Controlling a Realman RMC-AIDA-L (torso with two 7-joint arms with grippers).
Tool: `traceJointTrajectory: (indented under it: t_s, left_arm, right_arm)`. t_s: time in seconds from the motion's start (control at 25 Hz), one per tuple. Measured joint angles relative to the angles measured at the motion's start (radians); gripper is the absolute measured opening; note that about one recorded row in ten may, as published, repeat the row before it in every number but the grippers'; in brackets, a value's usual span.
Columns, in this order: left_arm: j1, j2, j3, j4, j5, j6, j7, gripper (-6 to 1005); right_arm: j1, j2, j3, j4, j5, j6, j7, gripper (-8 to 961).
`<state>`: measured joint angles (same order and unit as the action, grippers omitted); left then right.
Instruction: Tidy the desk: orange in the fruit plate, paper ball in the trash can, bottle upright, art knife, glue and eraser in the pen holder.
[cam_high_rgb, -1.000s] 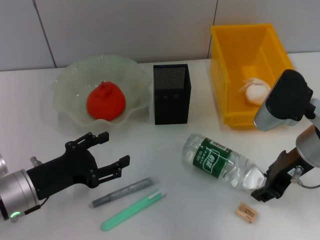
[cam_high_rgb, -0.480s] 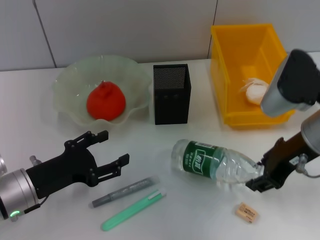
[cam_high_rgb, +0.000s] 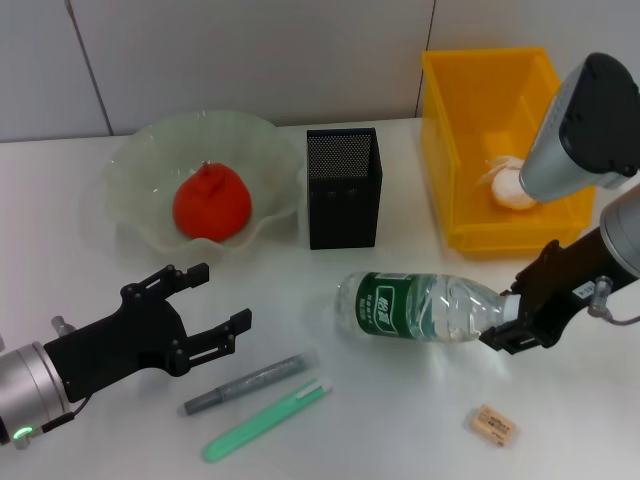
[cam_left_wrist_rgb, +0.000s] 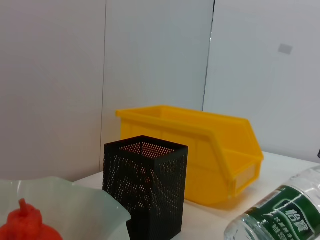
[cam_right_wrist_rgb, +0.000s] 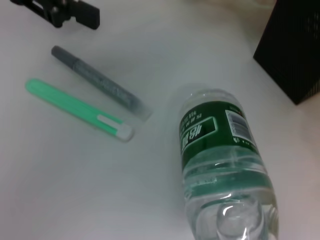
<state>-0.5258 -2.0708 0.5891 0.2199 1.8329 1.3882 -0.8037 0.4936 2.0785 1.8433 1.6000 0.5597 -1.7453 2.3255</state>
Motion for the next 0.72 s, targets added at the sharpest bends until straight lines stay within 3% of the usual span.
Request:
traceJointTrajectory:
  t_s: [0.72]
  left_arm:
    - [0.004,0.0,0.0,0.001,0.0,0.0,0.0,832]
  right_arm:
    - [0.073,-0.002,0.011,0.016,0.023,-0.004,0.015,388]
